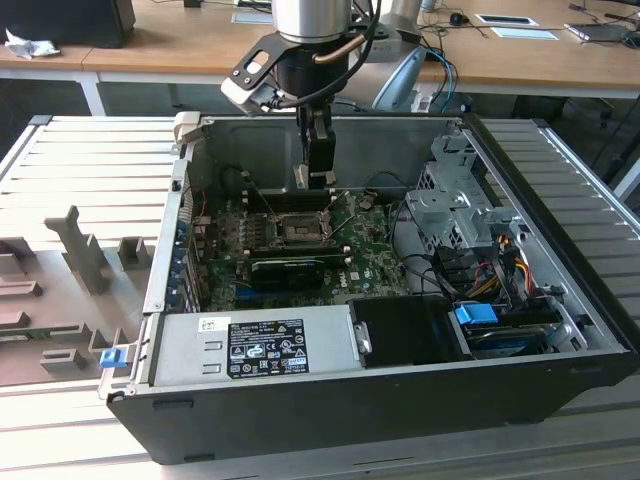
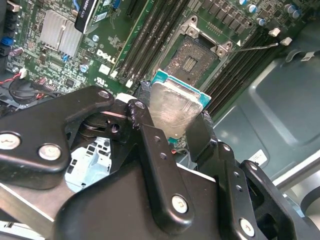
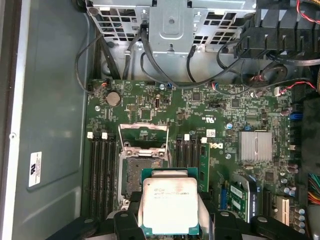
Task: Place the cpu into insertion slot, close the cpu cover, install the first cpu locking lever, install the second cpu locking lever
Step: 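Place the cpu into insertion slot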
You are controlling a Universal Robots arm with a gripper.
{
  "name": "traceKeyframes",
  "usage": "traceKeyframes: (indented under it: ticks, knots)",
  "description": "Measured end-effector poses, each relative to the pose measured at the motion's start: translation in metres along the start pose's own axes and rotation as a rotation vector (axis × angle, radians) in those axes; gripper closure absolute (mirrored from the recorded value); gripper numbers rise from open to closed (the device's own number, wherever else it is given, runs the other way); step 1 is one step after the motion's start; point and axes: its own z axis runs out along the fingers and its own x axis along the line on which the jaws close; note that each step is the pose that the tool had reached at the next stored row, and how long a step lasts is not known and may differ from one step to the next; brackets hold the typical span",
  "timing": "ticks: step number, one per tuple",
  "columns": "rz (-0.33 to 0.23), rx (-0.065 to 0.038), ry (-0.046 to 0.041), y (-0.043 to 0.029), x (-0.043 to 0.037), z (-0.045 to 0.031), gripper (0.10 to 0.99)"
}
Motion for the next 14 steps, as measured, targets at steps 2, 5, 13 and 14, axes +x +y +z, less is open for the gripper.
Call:
traceKeyframes:
  ticks: [2,5,13,14]
  knots:
    - [0.0,0.0,0.0,0.0,0.0,0.0005,0.557]
    - [0.0,0.0,0.0001,-0.0001,0.0,0.0015,0.557]
    - [0.008,0.0,-0.0005,-0.001,0.0003,0.0135,0.557]
    - [0.008,0.0,-0.0005,-0.0011,0.0003,0.015,0.557]
